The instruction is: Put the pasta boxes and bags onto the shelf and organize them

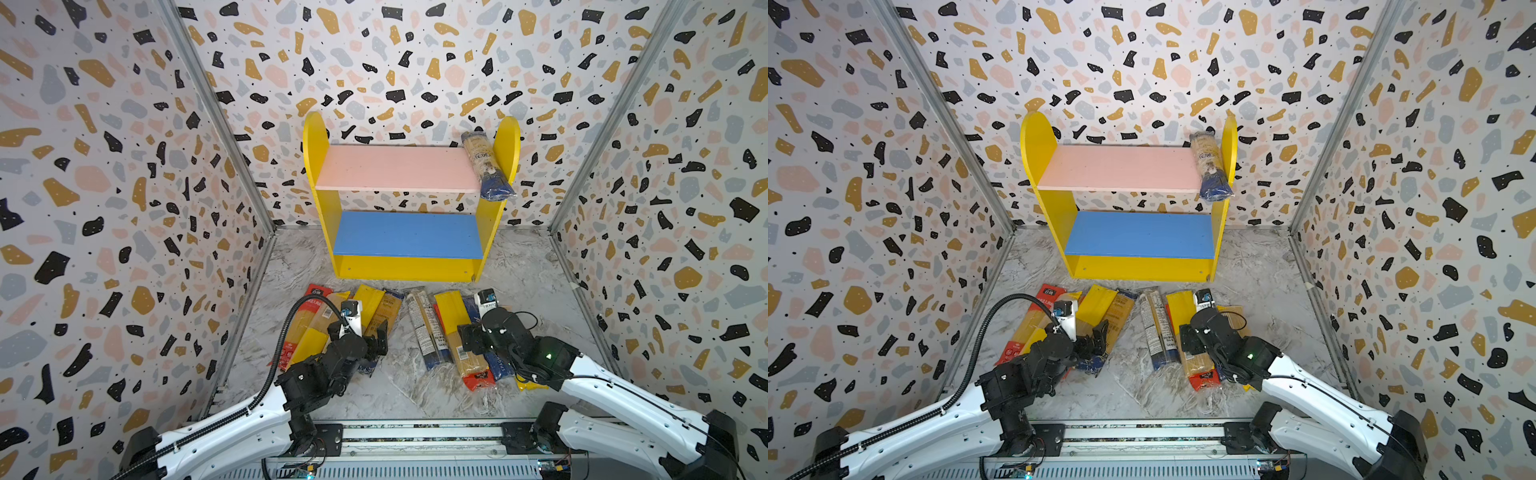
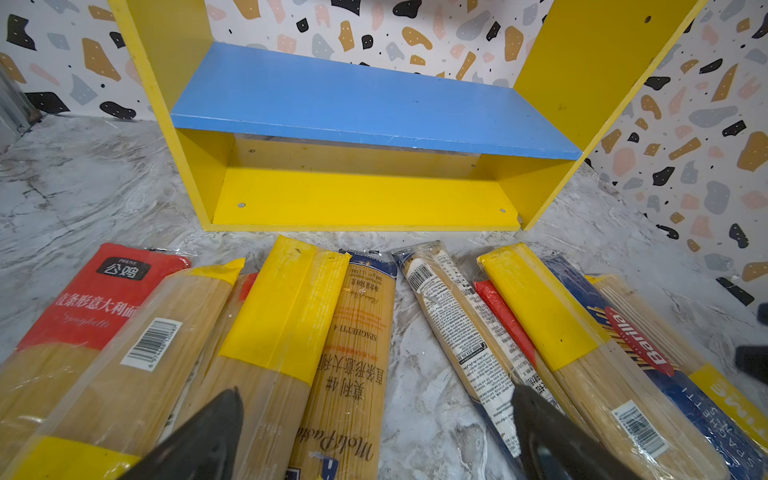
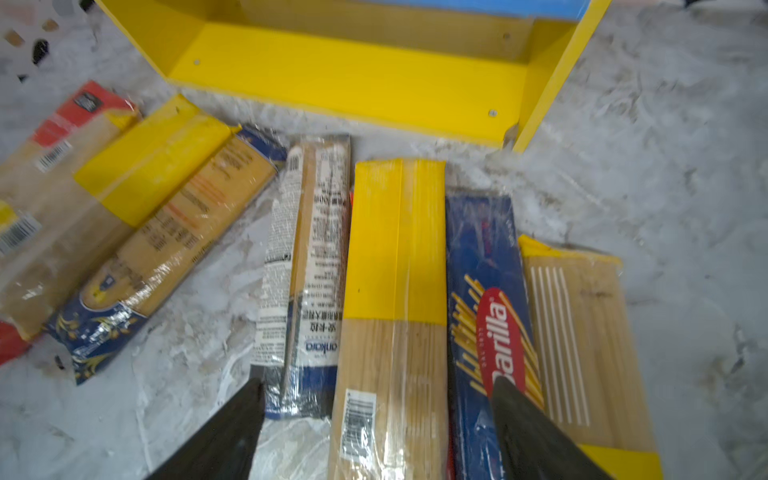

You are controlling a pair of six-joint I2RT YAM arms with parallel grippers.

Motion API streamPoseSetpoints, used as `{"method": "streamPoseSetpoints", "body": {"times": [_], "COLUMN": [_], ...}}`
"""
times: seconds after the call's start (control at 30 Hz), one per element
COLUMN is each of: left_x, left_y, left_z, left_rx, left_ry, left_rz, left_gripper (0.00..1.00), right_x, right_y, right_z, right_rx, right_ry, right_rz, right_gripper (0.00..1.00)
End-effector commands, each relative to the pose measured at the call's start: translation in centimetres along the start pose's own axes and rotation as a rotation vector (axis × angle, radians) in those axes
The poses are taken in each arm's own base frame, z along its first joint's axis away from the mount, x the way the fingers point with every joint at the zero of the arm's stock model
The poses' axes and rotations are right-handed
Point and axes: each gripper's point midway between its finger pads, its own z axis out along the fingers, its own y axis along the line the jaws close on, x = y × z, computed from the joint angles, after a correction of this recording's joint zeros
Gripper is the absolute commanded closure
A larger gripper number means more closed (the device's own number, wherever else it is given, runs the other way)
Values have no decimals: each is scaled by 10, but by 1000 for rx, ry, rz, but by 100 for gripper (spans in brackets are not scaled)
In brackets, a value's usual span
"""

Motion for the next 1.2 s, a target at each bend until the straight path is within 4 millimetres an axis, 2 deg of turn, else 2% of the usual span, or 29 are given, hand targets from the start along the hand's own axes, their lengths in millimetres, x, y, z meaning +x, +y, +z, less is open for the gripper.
{"method": "streamPoseSetpoints", "body": {"times": [0.0,0.13,0.57,1.17], "left_x": [-1,2,8,11], "left_y": [-9,-17,-36,-35], "left_z": [3,8,18,22], "left_rx": [34,58,96,76], "left_ry": [-14,-2,19,22], "left_rz": [-8,2,35,73], "left_gripper": [1,0,0,0], "right_x": [16,38,74,100], "right_y": [5,1,0,-5], "right_z": [10,24,61,92], "right_rx": [-34,-16,20,40], "right_ry": [29,81,181,281], "right_rz": [64,63,25,36], "right_gripper": [14,13,9,10]}}
